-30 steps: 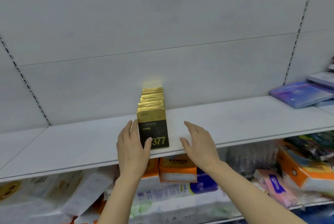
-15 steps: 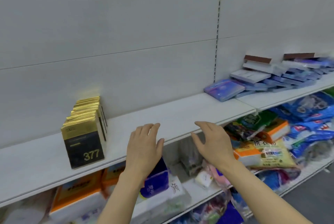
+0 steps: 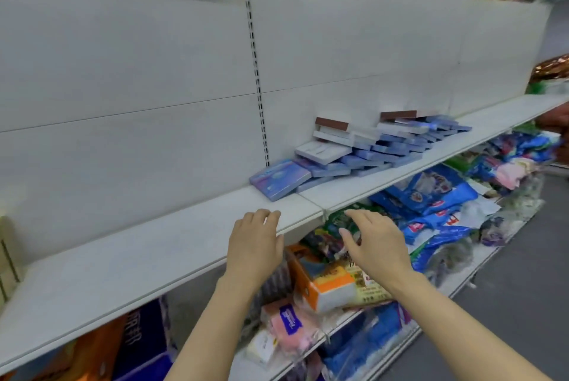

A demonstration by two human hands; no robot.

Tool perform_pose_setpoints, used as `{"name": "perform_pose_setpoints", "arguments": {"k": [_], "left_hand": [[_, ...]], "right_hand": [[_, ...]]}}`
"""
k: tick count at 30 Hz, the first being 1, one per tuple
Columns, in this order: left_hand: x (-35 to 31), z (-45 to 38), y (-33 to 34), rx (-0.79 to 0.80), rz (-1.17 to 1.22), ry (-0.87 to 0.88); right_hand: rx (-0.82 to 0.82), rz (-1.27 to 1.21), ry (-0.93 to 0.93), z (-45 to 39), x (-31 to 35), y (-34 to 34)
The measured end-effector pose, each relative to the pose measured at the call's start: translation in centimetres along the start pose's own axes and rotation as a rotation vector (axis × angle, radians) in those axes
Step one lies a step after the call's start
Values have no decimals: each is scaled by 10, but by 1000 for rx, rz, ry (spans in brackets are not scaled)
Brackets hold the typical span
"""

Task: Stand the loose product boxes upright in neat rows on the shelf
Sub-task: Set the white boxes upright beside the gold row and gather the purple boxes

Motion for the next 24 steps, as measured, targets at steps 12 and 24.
{"name": "perform_pose_setpoints", "arguments": {"k": [12,24], "left_hand": [[-119,-131,28,16,18,75],[-119,-322,36,9,205,-147]], "right_hand": [[-100,35,69,-38,-159,-26],[-92,71,60,-141,-290,12]]}}
Point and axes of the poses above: each hand's wrist, its own z-axis away from the middle knuckle, its own y-axis out of the palm, x = y × z, the point moved 8 cm from there along -z, towards the middle knuckle, and after that the axes turned 15 degrees about x, right-handed, at the moved point
